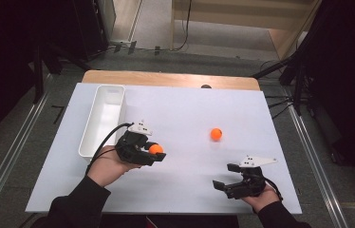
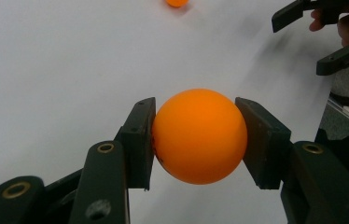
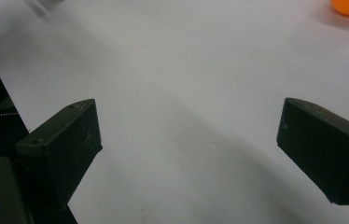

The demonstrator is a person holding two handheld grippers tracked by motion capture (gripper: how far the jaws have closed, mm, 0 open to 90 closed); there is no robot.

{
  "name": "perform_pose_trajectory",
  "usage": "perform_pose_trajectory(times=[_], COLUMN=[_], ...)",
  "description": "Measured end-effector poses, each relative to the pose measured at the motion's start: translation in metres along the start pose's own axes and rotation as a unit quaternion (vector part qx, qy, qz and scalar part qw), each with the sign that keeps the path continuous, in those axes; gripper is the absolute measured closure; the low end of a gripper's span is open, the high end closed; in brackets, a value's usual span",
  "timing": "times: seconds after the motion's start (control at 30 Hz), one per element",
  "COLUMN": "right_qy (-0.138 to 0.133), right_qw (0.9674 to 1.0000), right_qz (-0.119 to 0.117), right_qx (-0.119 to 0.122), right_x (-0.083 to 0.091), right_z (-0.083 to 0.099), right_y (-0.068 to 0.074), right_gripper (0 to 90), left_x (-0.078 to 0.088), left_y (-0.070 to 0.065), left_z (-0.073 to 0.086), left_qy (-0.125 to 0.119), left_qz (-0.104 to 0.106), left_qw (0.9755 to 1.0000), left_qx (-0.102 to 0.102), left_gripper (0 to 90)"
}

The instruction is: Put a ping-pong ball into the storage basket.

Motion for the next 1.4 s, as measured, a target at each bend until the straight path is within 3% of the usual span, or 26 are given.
perform_pose_trajectory(times=[0.3,1.4], right_qy=[-0.005,-0.001], right_qw=[1.0000,1.0000], right_qz=[0.003,-0.002], right_qx=[0.005,0.006], right_x=[0.001,0.000], right_z=[0.001,0.001], right_y=[-0.001,0.003], right_gripper=[5.1,5.0], left_x=[0.006,0.029], left_y=[0.005,0.040], left_z=[-0.003,-0.009], left_qy=[0.001,-0.016], left_qz=[-0.004,-0.047], left_qw=[1.0000,0.9980], left_qx=[0.000,0.039], left_gripper=[50.8,50.8])
Point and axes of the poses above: each handheld gripper's, and its own axes: x roughly backward along the jaws, z roughly out of its underside, y roughly to its left, the point moved 5 cm from there along -x, roughly forward along the jaws, and after that the axes turned 3 degrees about y, right-handed, at the moved point
